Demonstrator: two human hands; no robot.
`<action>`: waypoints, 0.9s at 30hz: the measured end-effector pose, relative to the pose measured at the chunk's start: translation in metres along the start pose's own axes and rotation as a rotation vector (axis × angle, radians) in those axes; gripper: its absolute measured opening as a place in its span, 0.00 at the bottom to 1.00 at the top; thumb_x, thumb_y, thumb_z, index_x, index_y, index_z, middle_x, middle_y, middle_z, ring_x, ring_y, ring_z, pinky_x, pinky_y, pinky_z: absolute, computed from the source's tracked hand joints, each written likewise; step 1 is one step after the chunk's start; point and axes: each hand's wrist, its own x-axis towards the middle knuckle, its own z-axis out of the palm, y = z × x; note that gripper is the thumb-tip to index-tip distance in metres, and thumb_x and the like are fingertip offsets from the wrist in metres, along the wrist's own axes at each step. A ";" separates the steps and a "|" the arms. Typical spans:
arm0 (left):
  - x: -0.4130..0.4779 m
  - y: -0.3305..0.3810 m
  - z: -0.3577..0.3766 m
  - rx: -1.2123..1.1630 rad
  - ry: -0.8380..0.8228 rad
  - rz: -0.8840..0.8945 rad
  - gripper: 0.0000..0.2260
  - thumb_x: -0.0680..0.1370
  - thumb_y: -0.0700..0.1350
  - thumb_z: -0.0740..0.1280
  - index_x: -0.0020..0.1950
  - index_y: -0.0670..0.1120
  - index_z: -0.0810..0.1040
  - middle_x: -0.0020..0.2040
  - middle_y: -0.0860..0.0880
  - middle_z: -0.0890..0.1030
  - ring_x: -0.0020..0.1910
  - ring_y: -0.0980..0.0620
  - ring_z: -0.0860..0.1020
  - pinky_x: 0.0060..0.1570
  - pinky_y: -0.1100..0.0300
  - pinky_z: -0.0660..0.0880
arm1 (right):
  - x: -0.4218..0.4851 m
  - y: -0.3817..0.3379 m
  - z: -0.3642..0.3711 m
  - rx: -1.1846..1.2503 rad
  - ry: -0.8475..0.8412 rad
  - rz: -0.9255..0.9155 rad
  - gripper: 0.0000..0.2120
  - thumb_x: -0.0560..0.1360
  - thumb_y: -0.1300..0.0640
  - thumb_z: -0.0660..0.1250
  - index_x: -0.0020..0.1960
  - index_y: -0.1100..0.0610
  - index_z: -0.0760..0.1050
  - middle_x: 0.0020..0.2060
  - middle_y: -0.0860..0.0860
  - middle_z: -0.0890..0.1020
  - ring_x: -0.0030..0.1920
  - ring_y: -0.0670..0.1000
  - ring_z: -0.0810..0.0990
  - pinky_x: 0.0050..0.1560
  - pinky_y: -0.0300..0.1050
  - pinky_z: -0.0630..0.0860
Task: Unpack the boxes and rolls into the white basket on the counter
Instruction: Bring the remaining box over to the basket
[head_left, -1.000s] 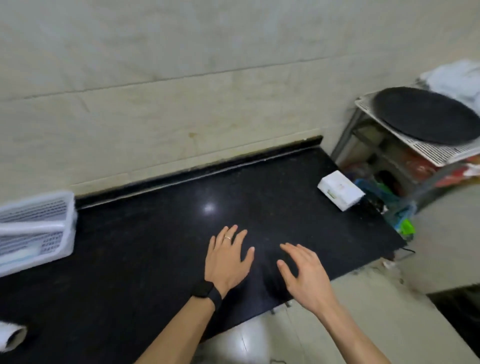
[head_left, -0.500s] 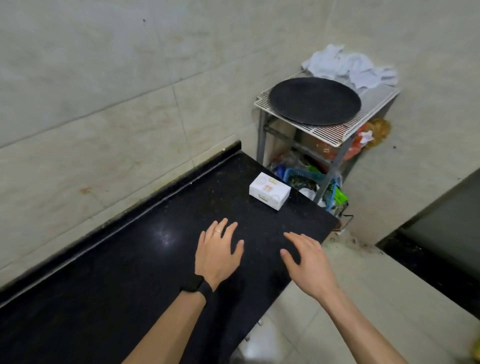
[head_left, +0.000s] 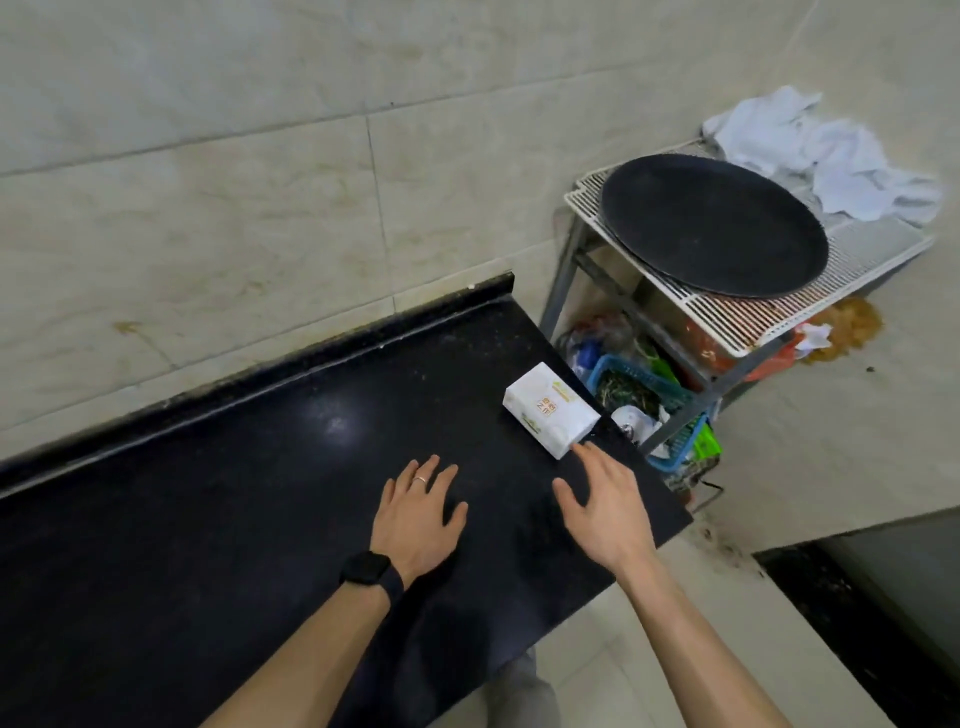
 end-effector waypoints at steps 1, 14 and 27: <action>0.005 0.001 0.005 -0.009 -0.004 -0.029 0.27 0.81 0.60 0.55 0.79 0.54 0.57 0.81 0.50 0.56 0.80 0.46 0.51 0.77 0.47 0.52 | 0.015 0.003 0.002 0.000 -0.018 -0.008 0.31 0.80 0.43 0.62 0.79 0.52 0.62 0.78 0.50 0.65 0.78 0.54 0.60 0.75 0.49 0.62; 0.017 0.003 0.086 -0.007 -0.132 -0.375 0.30 0.81 0.65 0.46 0.77 0.64 0.33 0.77 0.58 0.29 0.77 0.49 0.31 0.74 0.34 0.41 | 0.129 0.051 0.045 0.016 -0.201 -0.049 0.37 0.79 0.43 0.65 0.81 0.48 0.52 0.81 0.58 0.48 0.79 0.64 0.50 0.73 0.62 0.62; -0.040 -0.012 0.061 -0.163 -0.034 -0.463 0.28 0.80 0.63 0.52 0.78 0.66 0.45 0.81 0.54 0.42 0.80 0.48 0.43 0.76 0.42 0.45 | 0.077 0.032 0.046 0.194 -0.320 -0.197 0.36 0.74 0.48 0.72 0.77 0.49 0.59 0.72 0.56 0.64 0.70 0.57 0.67 0.70 0.55 0.69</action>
